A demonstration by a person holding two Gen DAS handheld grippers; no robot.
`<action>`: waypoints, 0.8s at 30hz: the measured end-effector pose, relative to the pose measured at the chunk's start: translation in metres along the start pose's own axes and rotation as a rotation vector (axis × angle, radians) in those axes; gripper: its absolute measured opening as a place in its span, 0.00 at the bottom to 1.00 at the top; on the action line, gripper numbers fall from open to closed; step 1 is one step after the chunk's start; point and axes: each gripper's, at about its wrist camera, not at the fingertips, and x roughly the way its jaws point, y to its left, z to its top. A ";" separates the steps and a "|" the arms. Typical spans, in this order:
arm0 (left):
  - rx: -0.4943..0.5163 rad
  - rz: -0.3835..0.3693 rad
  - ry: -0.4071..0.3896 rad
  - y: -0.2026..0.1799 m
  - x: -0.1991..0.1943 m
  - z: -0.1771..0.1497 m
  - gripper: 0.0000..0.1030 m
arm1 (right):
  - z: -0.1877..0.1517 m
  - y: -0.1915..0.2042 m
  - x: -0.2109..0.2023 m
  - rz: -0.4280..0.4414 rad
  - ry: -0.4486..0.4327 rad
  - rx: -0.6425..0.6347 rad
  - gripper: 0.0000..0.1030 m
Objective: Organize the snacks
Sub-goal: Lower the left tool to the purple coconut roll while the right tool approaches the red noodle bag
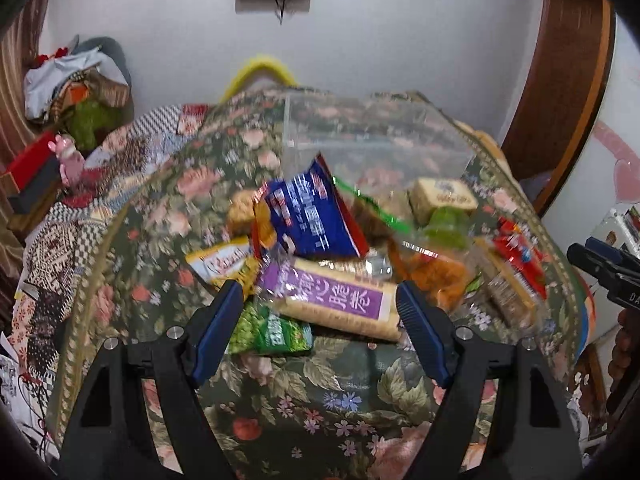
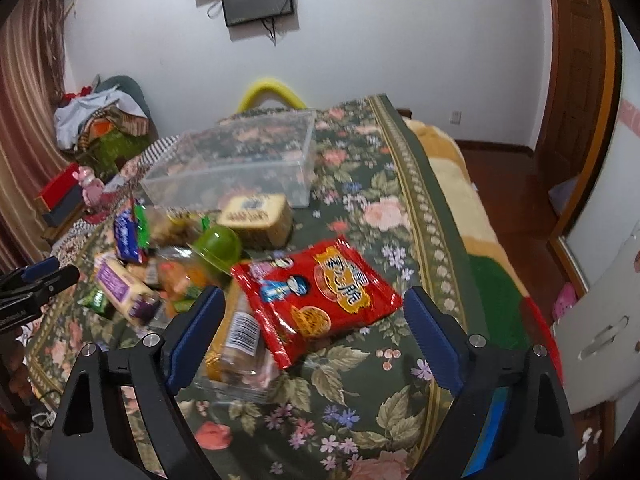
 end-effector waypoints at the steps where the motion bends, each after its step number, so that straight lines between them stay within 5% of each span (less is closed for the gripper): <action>1: 0.002 -0.006 0.016 -0.002 0.006 -0.001 0.77 | 0.000 -0.002 0.004 0.003 0.010 0.001 0.87; 10: -0.036 -0.067 0.143 -0.006 0.048 -0.006 0.77 | -0.004 -0.013 0.034 0.063 0.103 0.016 0.87; 24: -0.091 -0.120 0.208 -0.019 0.075 0.006 0.82 | 0.001 -0.017 0.058 0.064 0.148 0.004 0.95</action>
